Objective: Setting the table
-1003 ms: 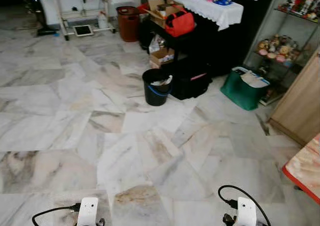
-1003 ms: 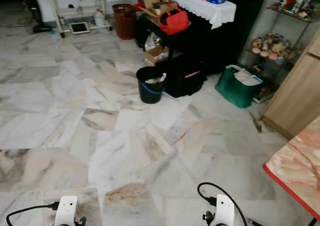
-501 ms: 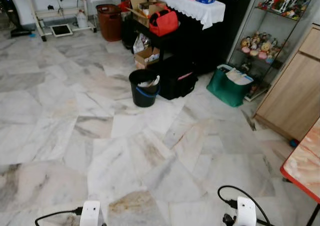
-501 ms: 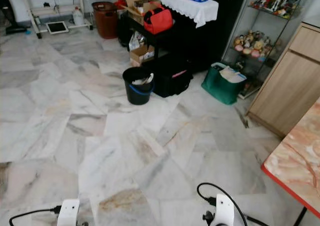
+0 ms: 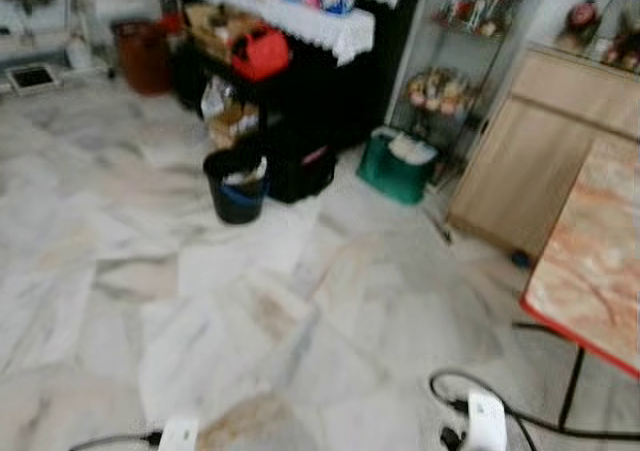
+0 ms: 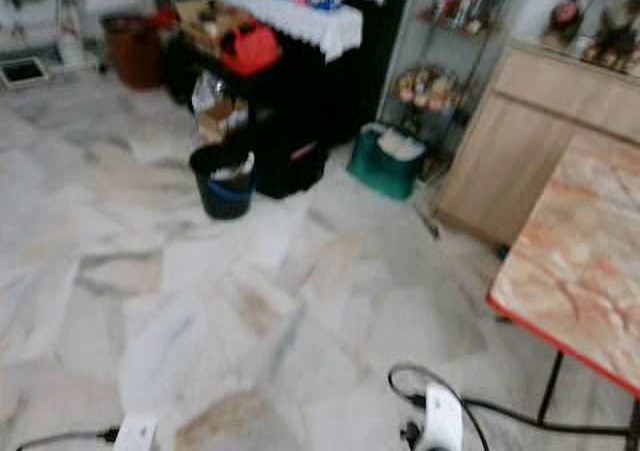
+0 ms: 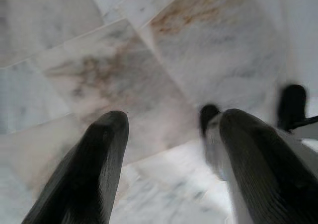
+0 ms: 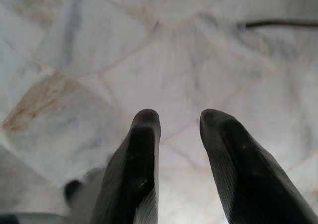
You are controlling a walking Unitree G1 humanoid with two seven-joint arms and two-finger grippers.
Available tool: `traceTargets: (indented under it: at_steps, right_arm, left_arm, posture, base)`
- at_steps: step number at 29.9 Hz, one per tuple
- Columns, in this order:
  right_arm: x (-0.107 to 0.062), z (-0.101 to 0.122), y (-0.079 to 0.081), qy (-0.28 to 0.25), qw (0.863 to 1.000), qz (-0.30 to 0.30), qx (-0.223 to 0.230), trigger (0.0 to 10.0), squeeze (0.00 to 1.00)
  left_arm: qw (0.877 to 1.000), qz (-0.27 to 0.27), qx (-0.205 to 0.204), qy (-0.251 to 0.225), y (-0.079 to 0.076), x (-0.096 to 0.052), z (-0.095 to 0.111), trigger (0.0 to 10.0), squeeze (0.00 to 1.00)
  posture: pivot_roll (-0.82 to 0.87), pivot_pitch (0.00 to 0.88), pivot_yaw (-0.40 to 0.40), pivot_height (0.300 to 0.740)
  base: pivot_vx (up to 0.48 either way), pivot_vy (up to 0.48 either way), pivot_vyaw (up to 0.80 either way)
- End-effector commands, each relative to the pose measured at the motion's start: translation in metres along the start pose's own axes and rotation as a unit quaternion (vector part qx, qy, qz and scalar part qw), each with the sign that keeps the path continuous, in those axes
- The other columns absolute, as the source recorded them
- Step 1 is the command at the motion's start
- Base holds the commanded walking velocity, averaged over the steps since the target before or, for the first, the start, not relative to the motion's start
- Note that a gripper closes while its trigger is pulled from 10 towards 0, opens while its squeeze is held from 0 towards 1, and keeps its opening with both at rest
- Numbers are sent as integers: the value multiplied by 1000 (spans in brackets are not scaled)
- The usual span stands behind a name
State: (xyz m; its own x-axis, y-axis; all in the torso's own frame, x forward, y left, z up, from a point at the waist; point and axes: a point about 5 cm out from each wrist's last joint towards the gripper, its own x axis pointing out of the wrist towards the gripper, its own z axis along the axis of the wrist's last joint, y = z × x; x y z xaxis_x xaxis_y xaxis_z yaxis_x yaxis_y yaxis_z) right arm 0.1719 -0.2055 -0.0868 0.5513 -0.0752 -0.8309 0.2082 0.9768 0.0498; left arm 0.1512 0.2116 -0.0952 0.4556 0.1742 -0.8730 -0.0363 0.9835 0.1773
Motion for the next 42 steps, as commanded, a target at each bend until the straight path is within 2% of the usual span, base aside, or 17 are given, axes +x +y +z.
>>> traceTargets:
  at_steps: [1, 5, 25, 30, 42]
  right_arm:
    - [-2, -2, -12, 2, 1000, -17, 1, 10000, 0]
    - [-2, -1, -13, 2, 1000, -18, 3, 10000, 0]
    - [-2, 1, -13, 1, 1000, -18, 2, 10000, 0]
    - [-1, 2, -14, 2, 1000, -15, -8, 10000, 0]
    - [-1, 0, -15, 23, 999, -19, -26, 10000, 0]
  left_arm:
    - [1000, -11, 5, -17, -9, 1, 13, 10000, 0]
    - [1000, -12, 14, -15, -9, 1, 14, 10000, 0]
    - [999, -13, -2, -31, -13, 1, 20, 10000, 0]
    - [999, -19, 17, -33, -16, 1, 23, 10000, 0]
    - [999, -24, 13, -28, -19, 1, 22, 10000, 0]
  posture:
    - [57, 0, -54, 740]
    - [58, 0, -53, 740]
    - [54, 0, -58, 740]
    - [47, 0, -58, 740]
    - [30, 0, -48, 740]
  base:
    - [0, 0, -775]
    - [0, 0, -775]
    - [0, 0, -759]
    - [0, -70, 0]
    - [0, -480, 0]
